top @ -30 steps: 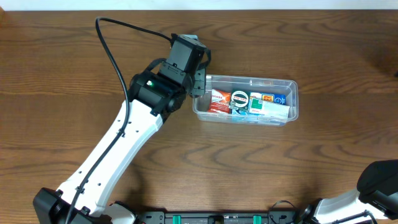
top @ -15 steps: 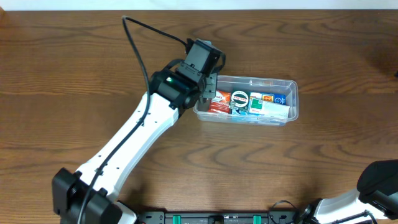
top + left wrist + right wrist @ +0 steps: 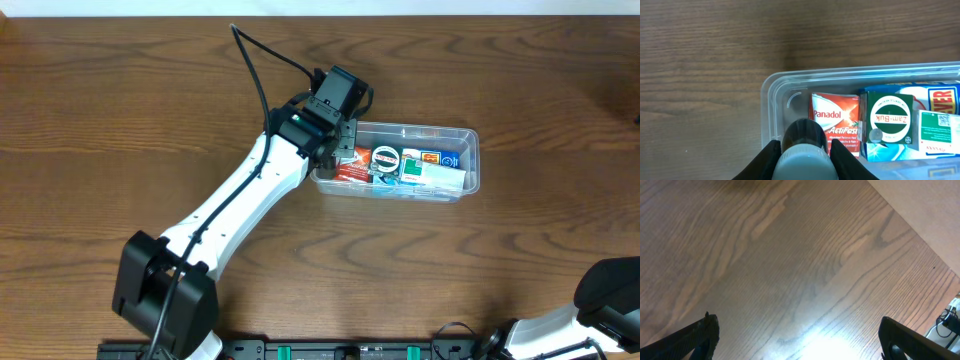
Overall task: Pack container
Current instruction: 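Lift the bottle and carry it right over the container's left end, then lower the bottle into the container's left end and open the gripper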
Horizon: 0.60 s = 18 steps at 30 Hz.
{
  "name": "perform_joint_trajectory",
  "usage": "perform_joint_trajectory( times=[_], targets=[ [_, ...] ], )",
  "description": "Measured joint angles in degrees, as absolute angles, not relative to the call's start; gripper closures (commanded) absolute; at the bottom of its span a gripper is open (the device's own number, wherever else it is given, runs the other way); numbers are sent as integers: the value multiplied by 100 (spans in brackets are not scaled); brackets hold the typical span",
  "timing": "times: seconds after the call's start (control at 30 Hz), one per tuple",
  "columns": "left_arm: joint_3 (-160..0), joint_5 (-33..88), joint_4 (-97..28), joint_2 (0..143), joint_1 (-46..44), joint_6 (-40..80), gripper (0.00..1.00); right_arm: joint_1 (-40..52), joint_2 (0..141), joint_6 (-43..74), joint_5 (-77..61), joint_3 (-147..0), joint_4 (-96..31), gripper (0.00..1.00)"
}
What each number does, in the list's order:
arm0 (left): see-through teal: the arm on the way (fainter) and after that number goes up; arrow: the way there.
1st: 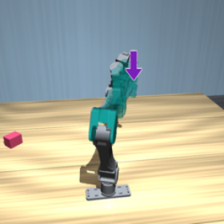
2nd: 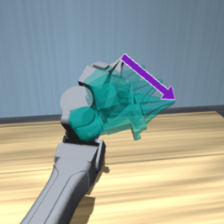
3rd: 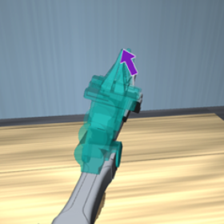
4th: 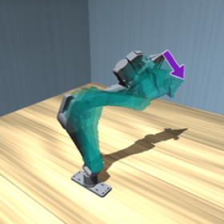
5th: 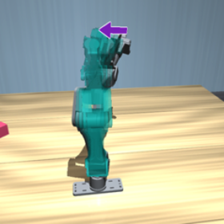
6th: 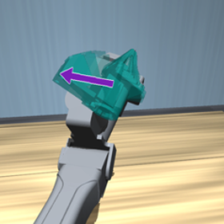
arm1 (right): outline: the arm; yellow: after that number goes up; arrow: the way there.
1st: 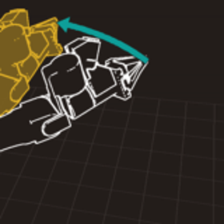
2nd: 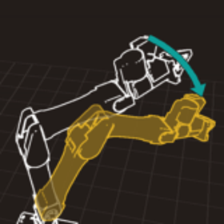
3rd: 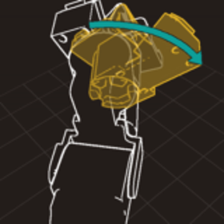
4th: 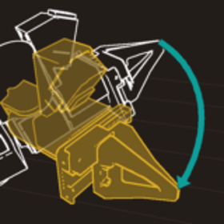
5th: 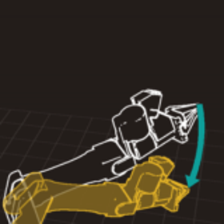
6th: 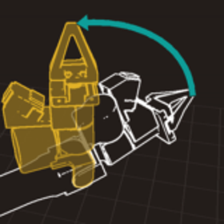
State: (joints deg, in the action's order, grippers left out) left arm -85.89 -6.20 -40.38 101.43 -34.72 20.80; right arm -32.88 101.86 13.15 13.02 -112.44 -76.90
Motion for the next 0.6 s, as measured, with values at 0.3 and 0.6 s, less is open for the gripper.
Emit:
perform_joint_trajectory(
  times=[0.3,0.6],
  targets=[
    [-8589,-620,-3898,10363,-3472,2082,68,-3288,10184,1315,1302,-11244,-7690,1],
    [-8589,-620,-3870,10739,-3472,2080,68,-3288,10186,1317,1302,-11244,-7690,1]
  ],
)
